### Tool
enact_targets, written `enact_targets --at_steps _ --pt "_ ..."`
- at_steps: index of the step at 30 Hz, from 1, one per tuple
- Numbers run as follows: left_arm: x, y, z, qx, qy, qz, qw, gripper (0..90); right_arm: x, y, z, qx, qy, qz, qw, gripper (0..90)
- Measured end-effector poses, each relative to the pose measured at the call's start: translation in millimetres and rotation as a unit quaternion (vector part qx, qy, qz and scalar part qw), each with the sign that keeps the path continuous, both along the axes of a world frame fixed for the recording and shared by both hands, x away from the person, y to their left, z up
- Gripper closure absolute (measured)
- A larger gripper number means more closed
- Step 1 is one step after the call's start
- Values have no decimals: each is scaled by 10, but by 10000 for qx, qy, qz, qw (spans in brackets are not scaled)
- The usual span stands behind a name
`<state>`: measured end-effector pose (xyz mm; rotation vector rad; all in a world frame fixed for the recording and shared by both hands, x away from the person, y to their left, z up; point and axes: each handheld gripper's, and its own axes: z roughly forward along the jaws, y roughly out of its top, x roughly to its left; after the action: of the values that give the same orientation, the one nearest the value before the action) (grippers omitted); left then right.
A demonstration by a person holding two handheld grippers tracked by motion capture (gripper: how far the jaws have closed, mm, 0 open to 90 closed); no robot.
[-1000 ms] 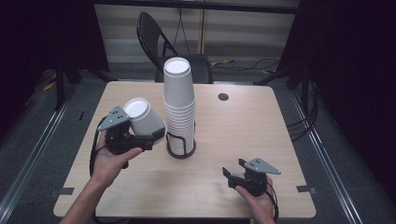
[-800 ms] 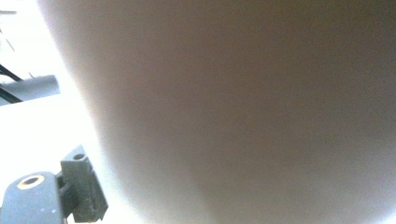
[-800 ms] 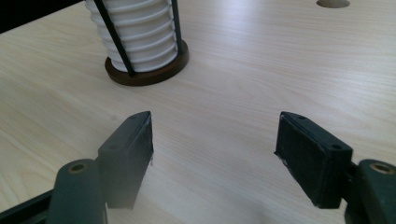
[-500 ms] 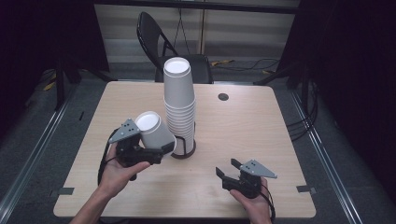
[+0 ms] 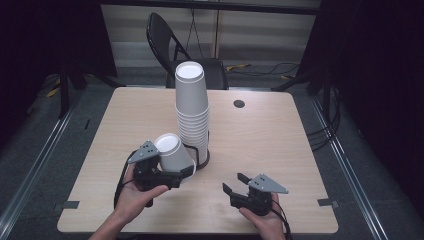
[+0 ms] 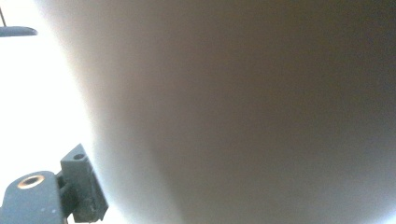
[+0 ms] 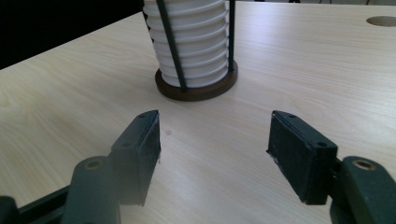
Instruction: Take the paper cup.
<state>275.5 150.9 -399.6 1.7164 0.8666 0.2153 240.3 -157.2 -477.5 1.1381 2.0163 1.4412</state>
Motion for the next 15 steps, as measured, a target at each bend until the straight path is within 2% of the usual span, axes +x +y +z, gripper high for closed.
enact_targets --at_steps 1,2,3,4,5,7,10,15 --pt "1 -3 -18 -54 62 28 10000 106 -7 9 6 11 9 31 10000 347" --pt "2 -9 -54 -289 213 2 9994 107 -20 32 38 5 -34 102 9999 352" --pt "2 -9 -54 -289 213 2 9994 108 -20 32 38 5 -34 102 9999 352" --pt "4 -10 -77 -496 311 8 9983 108 -26 40 53 24 -49 99 9999 352" --pt "8 -12 -98 -543 399 46 9977 109 -28 45 74 73 -53 163 9998 346" --pt "18 -28 -126 -473 443 107 9978 109 -28 77 127 60 -82 284 9995 333" --pt "20 -48 -126 -573 548 133 9968 109 -9 121 168 40 -123 383 9992 340" --pt "14 -104 -143 -573 601 163 9964 109 10 199 204 74 -229 466 9986 391"
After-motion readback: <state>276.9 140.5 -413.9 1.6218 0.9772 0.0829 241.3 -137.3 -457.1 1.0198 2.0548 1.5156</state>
